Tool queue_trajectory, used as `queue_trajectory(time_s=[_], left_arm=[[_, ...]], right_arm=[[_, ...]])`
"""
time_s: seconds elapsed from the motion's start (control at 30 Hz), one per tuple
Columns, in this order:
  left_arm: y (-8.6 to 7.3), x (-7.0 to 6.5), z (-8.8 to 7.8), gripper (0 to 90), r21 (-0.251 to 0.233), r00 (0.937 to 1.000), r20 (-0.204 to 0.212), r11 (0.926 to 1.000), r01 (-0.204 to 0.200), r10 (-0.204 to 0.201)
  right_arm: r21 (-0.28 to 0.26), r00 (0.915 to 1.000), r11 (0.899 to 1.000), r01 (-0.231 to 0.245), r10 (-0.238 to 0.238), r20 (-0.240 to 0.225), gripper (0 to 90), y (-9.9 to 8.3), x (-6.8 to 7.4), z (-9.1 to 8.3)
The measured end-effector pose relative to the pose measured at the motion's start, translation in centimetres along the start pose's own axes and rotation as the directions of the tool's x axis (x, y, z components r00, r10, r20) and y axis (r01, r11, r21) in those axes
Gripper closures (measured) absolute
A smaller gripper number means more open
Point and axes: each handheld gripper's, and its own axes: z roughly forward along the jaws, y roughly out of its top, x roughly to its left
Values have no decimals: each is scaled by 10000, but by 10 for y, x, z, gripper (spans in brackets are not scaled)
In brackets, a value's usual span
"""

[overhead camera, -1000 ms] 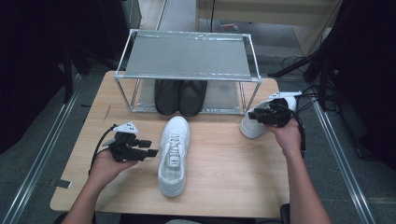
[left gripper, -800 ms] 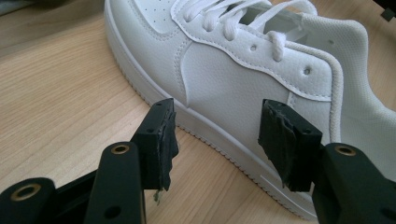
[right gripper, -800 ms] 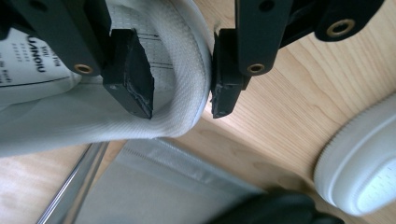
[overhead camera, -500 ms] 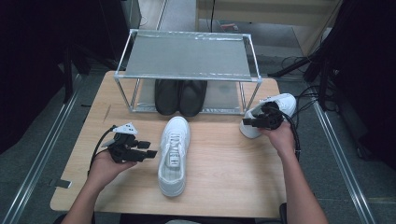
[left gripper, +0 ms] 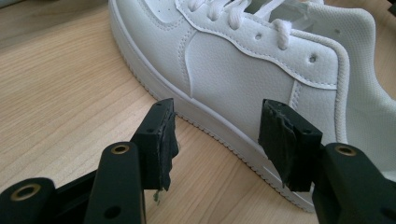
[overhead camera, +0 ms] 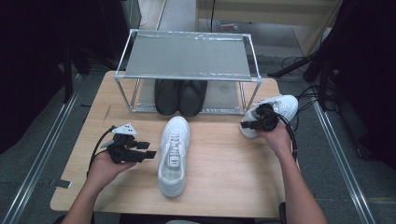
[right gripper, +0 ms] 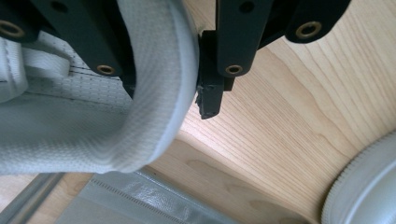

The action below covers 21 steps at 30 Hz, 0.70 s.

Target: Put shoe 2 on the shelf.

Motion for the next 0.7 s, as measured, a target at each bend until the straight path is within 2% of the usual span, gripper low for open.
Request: queue_trajectory(time_s=[0.1,0.23,0.33,0.5,0.6,0.7], left_arm=[[0,1,0,462,24,10000,-15,10000,-15,15],[0,2,1,463,14,10000,-2,10000,16,-16],[0,2,0,463,7,10000,-25,10000,49,-49],[0,3,-1,463,-19,9999,-42,9999,113,-113],[0,4,-1,463,-3,9999,-29,9999,117,-117],[0,4,-1,462,-74,9999,-32,9999,148,-148]], right_arm=[[170,9983,9993,340,-348,471,747,2,6,-2],[-44,9977,9993,364,-361,578,748,3,8,-8],[-109,9943,9981,598,-586,888,746,4,11,-12],[-134,9904,9968,785,-765,1150,736,6,19,-18],[-9,9879,9959,905,-896,1265,733,7,24,-20],[97,9826,9922,1241,-1242,1382,733,7,30,-21]])
